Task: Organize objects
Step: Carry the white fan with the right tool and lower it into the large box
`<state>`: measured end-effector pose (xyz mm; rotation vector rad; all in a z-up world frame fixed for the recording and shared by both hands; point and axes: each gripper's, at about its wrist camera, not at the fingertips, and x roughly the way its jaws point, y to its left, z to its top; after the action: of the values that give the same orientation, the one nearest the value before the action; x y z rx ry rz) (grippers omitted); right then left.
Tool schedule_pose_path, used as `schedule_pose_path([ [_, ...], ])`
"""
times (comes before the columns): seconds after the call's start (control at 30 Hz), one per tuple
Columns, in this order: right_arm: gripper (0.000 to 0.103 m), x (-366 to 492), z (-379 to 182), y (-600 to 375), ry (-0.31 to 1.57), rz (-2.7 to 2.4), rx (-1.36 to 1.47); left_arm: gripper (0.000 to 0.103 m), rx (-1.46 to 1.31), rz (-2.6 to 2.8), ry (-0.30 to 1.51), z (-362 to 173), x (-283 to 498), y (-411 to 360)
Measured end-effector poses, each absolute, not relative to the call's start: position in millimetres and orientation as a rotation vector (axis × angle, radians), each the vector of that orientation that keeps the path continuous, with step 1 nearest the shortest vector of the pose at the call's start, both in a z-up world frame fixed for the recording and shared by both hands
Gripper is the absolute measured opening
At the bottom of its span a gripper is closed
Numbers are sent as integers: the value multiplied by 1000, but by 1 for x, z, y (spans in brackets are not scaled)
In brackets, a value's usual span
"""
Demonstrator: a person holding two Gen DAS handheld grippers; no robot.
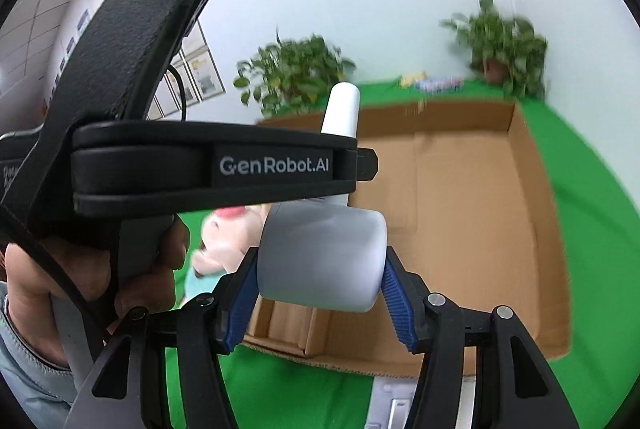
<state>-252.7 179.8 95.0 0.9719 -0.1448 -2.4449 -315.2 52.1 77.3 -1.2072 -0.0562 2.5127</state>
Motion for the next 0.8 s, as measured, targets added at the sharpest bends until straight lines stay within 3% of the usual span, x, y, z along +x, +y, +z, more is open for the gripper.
schedule_pose_path([
  [0.3, 55, -281, 5, 187, -271, -2339, 1121, 36, -1439, 2471, 5, -2, -342, 65],
  [0.57, 54, -297, -28, 185, -325, -2289, 1217, 36, -1544, 2438, 160, -30, -354, 82],
  [0.8, 54, -301, -33, 173, -269, -2307, 1256, 36, -1611, 2384, 173, -34, -357, 85],
])
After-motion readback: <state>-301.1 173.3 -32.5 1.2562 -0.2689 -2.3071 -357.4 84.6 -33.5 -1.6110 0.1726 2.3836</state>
